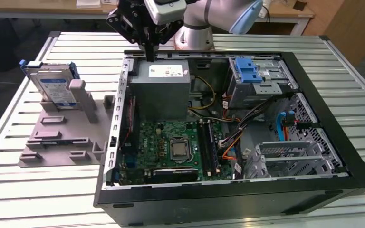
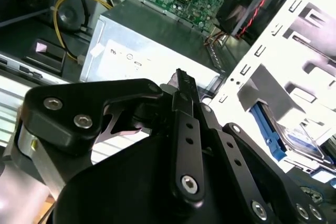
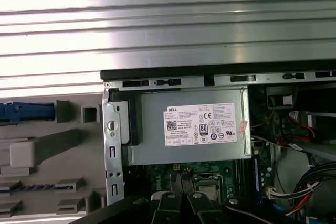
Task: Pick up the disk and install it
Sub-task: 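Reach for the disk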
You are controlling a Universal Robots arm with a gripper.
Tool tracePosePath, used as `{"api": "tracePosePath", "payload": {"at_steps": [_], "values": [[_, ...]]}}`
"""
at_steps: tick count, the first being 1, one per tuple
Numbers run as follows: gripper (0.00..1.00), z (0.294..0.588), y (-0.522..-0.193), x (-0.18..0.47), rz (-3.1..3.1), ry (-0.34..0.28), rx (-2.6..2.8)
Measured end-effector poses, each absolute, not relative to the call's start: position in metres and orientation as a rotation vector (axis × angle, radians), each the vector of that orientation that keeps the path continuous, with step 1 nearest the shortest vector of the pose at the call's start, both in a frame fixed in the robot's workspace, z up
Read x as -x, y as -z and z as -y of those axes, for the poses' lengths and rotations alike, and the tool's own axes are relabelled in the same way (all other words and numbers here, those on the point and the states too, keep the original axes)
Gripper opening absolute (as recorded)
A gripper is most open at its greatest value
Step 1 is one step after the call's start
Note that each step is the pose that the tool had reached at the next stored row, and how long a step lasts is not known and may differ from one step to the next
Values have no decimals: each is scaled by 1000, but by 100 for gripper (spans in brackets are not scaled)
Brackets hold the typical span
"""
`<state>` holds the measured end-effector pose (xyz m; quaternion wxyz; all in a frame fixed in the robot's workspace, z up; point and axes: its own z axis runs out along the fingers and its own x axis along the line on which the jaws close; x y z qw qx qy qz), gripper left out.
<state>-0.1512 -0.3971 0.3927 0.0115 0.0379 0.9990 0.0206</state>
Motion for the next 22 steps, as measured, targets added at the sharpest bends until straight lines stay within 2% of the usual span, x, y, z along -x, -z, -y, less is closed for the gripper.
{"api": "tracePosePath", "payload": {"at_steps": [22], "values": [[11,396,-392,171,-3140,-63,-120]]}}
